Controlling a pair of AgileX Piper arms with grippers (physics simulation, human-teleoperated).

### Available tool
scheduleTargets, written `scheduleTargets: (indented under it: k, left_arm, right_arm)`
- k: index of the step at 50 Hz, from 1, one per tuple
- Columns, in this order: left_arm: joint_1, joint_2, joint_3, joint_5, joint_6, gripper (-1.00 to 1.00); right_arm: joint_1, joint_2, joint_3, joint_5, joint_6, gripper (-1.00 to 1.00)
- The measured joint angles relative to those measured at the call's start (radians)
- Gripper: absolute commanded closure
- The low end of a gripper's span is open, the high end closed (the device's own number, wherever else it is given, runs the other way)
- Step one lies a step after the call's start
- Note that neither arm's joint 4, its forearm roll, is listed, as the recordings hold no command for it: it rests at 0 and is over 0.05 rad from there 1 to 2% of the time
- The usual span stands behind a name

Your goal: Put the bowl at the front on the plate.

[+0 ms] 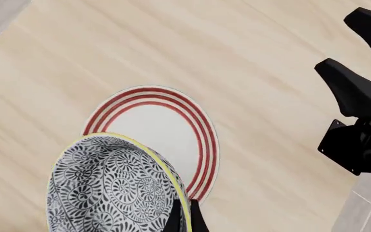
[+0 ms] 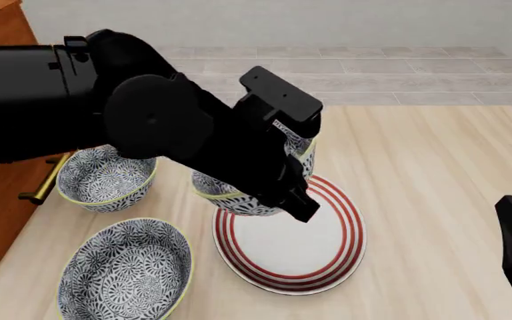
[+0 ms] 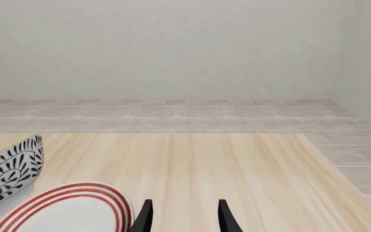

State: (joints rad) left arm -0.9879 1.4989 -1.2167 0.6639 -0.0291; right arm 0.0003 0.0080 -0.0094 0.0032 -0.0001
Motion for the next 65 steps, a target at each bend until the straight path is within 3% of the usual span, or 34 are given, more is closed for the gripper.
scheduleTargets:
  k: [65]
  left_arm:
    - [0.012, 0.151, -0.008, -0.091, -0.007, 1.00]
  right_arm:
    - [0.000, 0.000, 0.000, 0.000, 0.000, -1.00]
